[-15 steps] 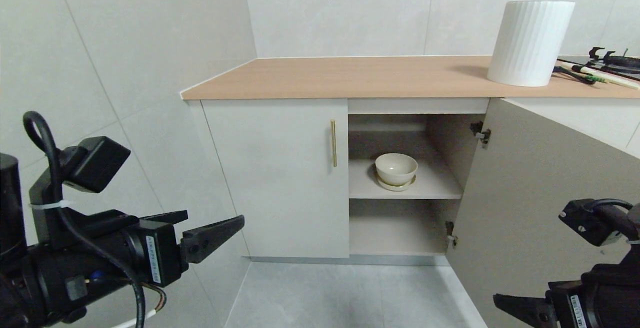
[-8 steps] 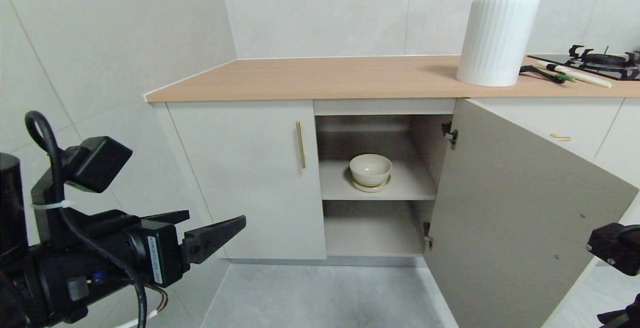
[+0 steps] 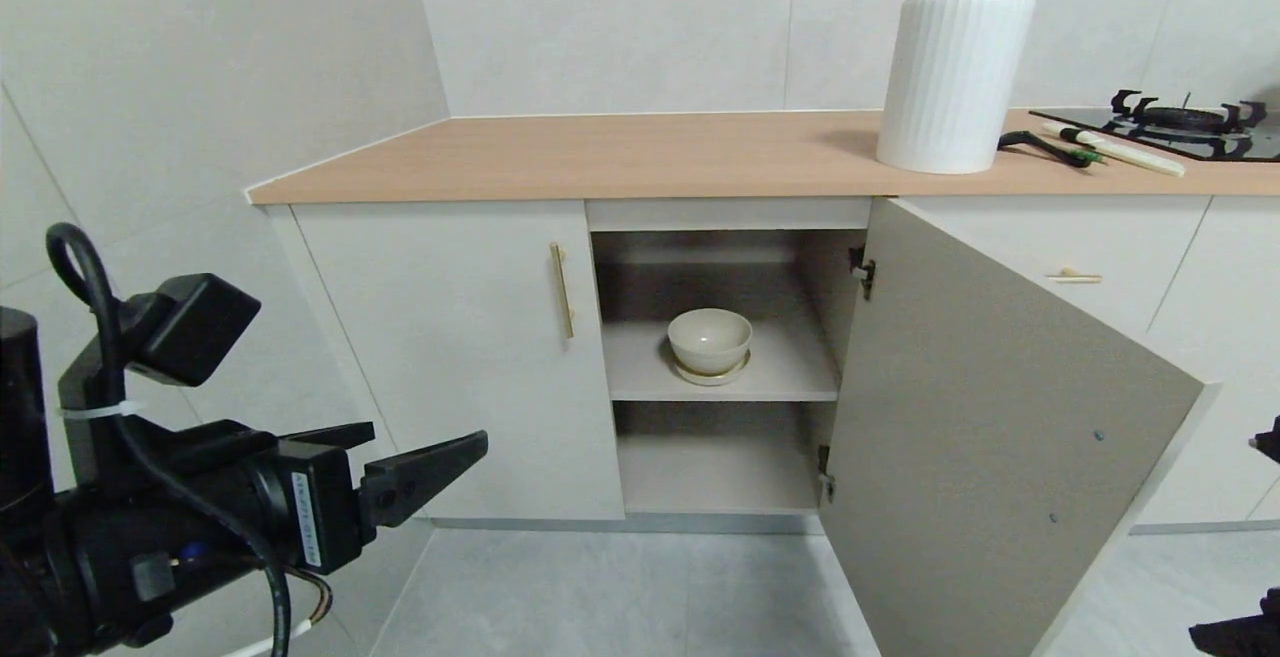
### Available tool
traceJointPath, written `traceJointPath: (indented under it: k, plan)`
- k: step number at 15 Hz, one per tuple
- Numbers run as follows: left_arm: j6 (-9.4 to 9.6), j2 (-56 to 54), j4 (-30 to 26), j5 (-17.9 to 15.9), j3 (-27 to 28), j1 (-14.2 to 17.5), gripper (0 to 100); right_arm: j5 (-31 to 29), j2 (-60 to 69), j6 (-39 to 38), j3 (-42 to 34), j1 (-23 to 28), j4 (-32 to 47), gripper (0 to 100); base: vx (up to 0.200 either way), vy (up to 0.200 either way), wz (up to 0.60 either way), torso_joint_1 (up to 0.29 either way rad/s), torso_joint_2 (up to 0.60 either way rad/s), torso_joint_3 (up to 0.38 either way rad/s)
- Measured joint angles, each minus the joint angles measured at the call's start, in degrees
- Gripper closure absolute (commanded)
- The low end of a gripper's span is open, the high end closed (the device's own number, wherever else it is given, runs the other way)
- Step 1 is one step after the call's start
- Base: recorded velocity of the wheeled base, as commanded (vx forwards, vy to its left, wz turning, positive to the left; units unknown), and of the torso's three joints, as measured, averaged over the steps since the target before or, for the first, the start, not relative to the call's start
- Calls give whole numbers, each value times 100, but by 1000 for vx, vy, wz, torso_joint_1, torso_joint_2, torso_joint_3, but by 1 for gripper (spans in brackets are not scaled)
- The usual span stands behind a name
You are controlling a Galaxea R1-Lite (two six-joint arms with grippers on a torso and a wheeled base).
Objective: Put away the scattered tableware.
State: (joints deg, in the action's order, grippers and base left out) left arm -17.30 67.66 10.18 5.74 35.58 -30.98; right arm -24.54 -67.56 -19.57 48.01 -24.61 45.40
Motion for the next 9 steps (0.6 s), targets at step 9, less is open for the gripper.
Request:
traceJointPath:
  k: [9]
  plan:
    - [-10,-22,35,-22,7,5,0,-116,-1028,-165,288,2299,-2398,0,0,0,0,0,0,0]
